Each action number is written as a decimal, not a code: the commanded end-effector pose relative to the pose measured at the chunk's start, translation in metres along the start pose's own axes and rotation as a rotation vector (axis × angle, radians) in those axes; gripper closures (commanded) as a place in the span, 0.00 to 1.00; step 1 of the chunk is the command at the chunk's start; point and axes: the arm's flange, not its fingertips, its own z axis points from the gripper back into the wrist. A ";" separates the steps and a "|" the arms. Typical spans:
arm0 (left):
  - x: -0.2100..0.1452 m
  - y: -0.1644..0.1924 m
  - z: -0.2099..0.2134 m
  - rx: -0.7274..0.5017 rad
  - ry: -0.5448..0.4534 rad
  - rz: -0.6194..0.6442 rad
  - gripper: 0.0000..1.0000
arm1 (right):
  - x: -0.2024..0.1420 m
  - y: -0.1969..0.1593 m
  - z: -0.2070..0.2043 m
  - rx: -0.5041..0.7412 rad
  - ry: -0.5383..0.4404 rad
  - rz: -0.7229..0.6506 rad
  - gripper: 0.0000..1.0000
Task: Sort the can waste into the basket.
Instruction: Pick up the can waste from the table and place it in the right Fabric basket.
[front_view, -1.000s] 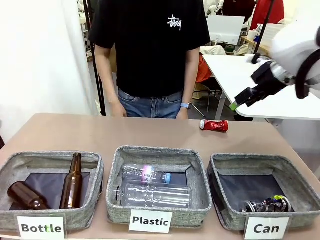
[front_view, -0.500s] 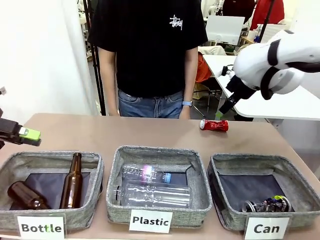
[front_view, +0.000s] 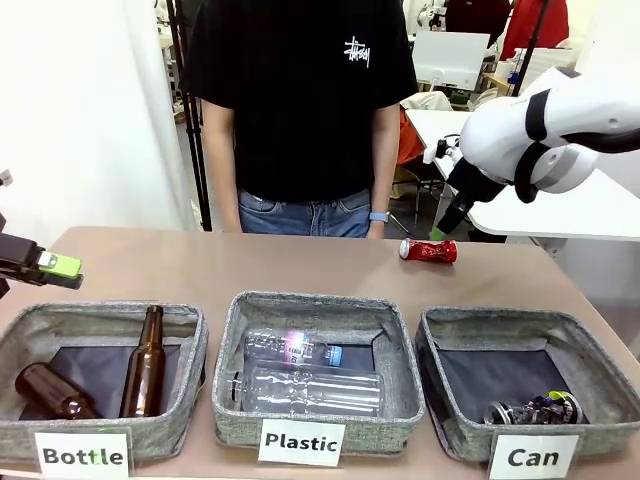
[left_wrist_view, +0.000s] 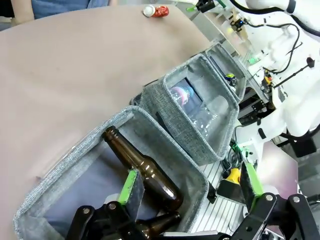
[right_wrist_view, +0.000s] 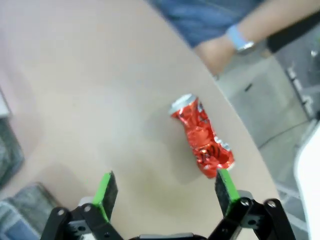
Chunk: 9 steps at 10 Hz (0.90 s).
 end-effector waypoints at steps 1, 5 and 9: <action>-0.003 -0.003 0.002 -0.011 0.008 0.000 0.00 | 0.002 -0.023 -0.025 -0.053 0.032 0.188 0.00; -0.003 -0.003 0.002 -0.011 0.008 0.000 0.00 | 0.022 -0.058 -0.066 -0.029 0.110 0.419 0.00; -0.003 -0.003 0.002 -0.011 0.008 0.000 0.00 | 0.030 -0.067 -0.105 0.046 0.177 0.464 0.00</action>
